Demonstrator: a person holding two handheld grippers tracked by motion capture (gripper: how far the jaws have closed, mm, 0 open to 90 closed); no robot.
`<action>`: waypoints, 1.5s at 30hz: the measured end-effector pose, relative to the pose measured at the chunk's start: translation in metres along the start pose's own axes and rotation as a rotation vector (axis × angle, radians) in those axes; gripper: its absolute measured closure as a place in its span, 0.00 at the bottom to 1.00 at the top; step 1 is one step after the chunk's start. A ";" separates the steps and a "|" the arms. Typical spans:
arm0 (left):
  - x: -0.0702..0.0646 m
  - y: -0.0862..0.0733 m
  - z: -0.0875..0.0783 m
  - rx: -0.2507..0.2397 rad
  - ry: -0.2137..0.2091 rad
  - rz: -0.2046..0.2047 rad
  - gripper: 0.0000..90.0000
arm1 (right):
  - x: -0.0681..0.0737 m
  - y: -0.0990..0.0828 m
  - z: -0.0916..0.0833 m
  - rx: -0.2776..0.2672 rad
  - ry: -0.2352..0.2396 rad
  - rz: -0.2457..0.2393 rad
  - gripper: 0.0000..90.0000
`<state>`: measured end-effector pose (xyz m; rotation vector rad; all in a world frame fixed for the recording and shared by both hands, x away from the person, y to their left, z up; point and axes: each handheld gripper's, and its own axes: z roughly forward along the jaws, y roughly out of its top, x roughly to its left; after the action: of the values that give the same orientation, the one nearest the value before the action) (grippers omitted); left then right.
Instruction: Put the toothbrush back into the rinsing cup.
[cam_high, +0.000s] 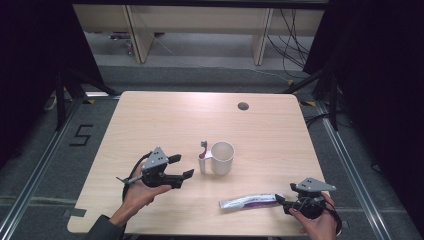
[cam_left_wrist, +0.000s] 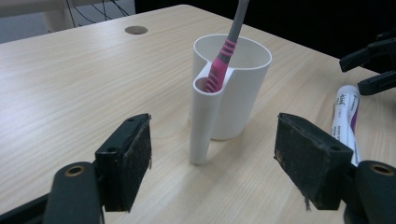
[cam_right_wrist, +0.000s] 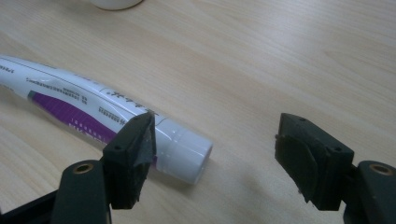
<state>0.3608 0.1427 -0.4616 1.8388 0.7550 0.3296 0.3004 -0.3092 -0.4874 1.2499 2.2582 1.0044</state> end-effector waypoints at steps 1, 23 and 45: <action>0.000 -0.001 -0.003 0.008 0.006 0.002 0.30 | 0.000 0.000 0.000 0.000 -0.003 -0.003 0.33; 0.009 -0.035 -0.034 0.066 0.054 -0.037 0.22 | -0.001 0.000 -0.002 -0.011 -0.004 -0.026 0.33; 0.007 -0.053 -0.040 0.163 0.114 0.031 0.18 | 0.005 0.001 -0.002 0.004 0.019 -0.017 0.33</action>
<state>0.3257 0.1892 -0.4953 1.9995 0.8535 0.4055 0.2971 -0.3056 -0.4858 1.2251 2.2828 1.0105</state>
